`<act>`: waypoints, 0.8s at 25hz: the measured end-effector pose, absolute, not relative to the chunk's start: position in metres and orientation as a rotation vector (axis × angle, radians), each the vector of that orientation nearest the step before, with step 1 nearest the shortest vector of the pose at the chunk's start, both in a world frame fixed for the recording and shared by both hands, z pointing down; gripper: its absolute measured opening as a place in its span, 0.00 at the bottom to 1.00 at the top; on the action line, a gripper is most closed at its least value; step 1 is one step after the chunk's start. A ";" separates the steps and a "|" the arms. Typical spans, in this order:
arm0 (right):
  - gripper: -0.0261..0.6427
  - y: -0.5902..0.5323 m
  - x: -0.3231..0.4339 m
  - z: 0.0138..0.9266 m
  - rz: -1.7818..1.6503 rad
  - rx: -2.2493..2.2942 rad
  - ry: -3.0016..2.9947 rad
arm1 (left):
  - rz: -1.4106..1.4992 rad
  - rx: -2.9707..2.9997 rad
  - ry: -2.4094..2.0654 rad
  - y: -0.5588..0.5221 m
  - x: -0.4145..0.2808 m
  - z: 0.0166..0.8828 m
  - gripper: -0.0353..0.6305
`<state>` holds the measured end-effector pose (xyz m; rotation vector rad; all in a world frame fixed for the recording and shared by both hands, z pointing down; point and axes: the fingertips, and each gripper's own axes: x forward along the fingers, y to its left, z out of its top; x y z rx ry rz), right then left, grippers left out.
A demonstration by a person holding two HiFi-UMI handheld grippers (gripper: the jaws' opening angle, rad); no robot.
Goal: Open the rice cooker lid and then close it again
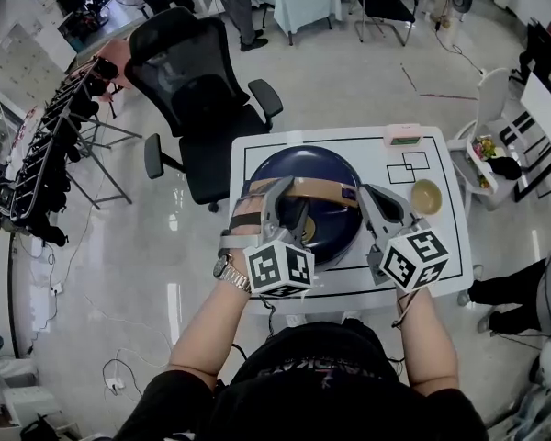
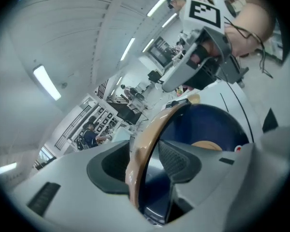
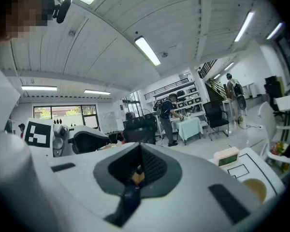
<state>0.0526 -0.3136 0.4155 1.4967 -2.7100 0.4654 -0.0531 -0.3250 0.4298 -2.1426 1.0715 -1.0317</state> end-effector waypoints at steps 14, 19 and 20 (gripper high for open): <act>0.04 -0.277 0.039 0.390 0.327 1.690 -2.634 | -0.512 -2.616 1.272 -0.297 -0.109 0.394 0.06; 0.04 -0.255 0.040 0.383 0.231 1.716 -2.588 | -0.423 -2.740 1.242 -0.285 -0.107 0.390 0.06; 0.04 -0.251 0.041 0.381 0.220 1.715 -2.584 | -0.425 -2.742 1.242 -0.283 -0.106 0.390 0.06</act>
